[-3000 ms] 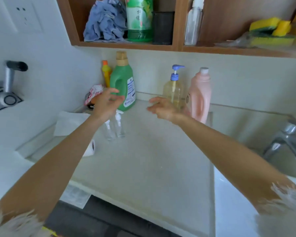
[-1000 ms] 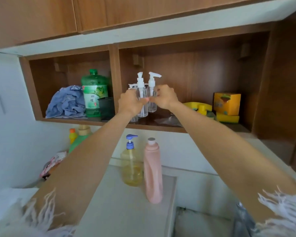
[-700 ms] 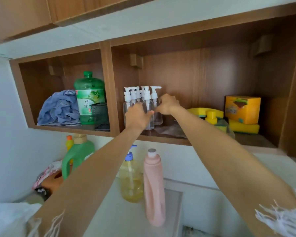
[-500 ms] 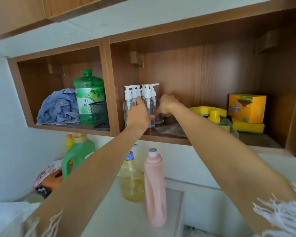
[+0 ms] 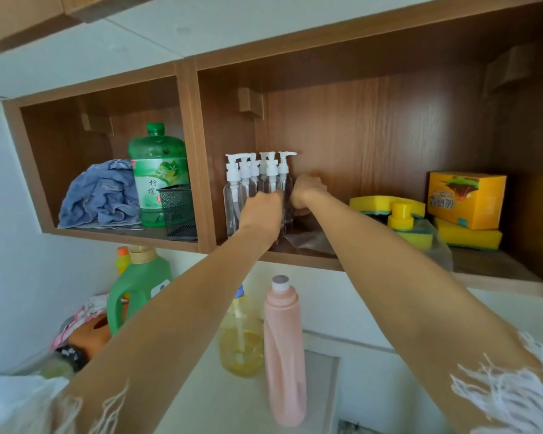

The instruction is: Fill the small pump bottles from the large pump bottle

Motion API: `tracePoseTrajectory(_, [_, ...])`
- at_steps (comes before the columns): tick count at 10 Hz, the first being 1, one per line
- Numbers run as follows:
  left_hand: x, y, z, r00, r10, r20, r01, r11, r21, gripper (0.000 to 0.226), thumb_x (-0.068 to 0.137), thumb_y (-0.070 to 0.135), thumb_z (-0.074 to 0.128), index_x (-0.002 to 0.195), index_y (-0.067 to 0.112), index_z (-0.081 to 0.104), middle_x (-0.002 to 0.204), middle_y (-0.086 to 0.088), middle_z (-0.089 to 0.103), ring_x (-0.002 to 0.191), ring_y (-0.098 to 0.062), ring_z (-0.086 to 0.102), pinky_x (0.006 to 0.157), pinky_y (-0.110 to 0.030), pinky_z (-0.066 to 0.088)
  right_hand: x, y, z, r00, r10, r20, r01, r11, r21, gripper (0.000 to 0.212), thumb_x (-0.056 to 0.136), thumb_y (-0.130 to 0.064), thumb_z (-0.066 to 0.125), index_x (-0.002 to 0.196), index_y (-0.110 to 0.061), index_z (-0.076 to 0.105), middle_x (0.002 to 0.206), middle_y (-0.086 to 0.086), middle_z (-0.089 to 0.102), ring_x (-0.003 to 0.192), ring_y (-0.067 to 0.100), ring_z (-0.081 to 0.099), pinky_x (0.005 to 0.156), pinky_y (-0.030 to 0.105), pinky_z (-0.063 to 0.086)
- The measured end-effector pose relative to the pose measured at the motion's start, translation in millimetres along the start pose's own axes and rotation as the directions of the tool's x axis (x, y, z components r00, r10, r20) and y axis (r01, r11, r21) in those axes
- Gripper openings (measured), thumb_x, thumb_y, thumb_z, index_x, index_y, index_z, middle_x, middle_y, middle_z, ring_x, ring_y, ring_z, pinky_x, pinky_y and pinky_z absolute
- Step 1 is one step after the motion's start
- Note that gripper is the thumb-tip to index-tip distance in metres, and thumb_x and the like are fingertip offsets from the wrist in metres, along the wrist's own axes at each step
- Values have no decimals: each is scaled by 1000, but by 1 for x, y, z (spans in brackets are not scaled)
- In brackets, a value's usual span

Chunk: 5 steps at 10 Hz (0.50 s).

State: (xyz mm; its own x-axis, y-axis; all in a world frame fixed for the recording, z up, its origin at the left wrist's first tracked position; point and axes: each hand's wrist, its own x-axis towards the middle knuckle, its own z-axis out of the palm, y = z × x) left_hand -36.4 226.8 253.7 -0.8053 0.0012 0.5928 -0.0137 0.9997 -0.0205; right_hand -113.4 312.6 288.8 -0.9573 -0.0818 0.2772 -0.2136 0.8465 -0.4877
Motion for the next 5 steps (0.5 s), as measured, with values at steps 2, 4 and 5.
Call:
tracePoseTrajectory(2, [0, 1, 5, 995, 16, 94, -14, 1000, -22, 53, 86, -13, 41, 133, 10, 51, 112, -22, 59, 107, -42, 57, 84, -45, 50, 4, 5, -2, 991, -18, 135, 4, 994, 105, 24, 86, 4, 62, 110, 5, 63, 109, 18, 67, 94, 28, 69, 81, 37, 59])
tracePoseTrajectory(4, [-6, 0, -3, 993, 14, 121, -7, 998, -57, 50, 89, -1, 49, 137, 12, 43, 113, -21, 60, 108, -41, 57, 85, -45, 50, -13, 8, -14, 998, -60, 23, 57, 988, 143, 25, 95, -14, 52, 113, 0, 63, 109, 16, 65, 94, 27, 64, 83, 35, 56])
tracePoseTrajectory(5, [-14, -11, -9, 988, 51, 143, -34, 992, -122, 56, 90, 9, 57, 141, 15, 37, 114, -20, 60, 106, -40, 59, 88, -45, 52, -27, 11, -18, 998, -47, -42, 53, 987, 152, 30, 93, -27, 58, 113, -5, 66, 112, 14, 65, 101, 28, 63, 88, 37, 54])
